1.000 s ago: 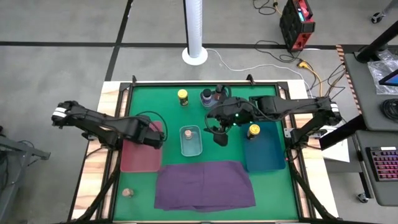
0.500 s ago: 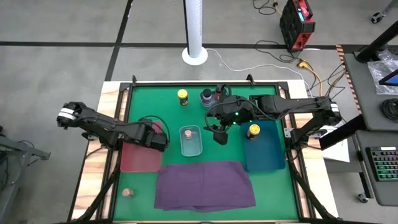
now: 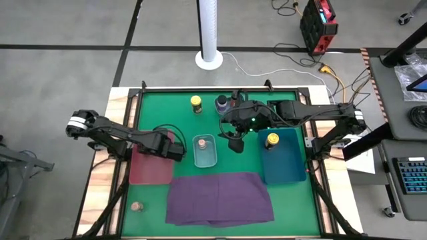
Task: Sort spices by type
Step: Put the black seasoning can into the pink bin, then put the brown seasoning bottle into the green bin
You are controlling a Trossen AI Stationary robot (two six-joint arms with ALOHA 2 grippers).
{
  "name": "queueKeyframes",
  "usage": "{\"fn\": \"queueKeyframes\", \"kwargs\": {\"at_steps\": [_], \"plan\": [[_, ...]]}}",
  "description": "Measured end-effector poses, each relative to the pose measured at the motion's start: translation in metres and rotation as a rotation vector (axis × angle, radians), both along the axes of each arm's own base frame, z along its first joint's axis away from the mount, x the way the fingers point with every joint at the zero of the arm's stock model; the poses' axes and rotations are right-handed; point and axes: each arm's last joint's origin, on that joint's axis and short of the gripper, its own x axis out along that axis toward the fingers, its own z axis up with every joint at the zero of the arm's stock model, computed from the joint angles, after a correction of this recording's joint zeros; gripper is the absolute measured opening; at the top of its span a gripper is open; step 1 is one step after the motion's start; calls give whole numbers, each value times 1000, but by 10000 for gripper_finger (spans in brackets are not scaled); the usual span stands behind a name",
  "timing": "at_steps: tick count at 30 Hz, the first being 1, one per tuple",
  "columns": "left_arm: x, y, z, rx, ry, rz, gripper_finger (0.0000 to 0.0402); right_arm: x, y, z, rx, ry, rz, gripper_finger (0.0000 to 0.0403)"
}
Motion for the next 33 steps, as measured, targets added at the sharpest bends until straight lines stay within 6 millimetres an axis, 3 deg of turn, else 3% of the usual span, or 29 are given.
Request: {"fn": "queueKeyframes", "kwargs": {"at_steps": [9, 16, 21, 27, 33], "plan": [[1, 1, 4, 39, -23, -4, 151, 0, 0, 0, 4, 5, 7, 265], [-1, 3, 5, 49, -23, 41, 189, -1, 0, -1, 1, 10, 9, 260], [-1, 2, 16, 28, 12, 49, 216, -1, 0, -1, 3, 10, 8, 254], [6, 0, 49, -7, 59, -89, 240, -1, 0, -1, 3, 10, 7, 265], [23, -15, 106, -116, -17, -442, 244, -1, 0, -1, 2, 10, 8, 270]]}}
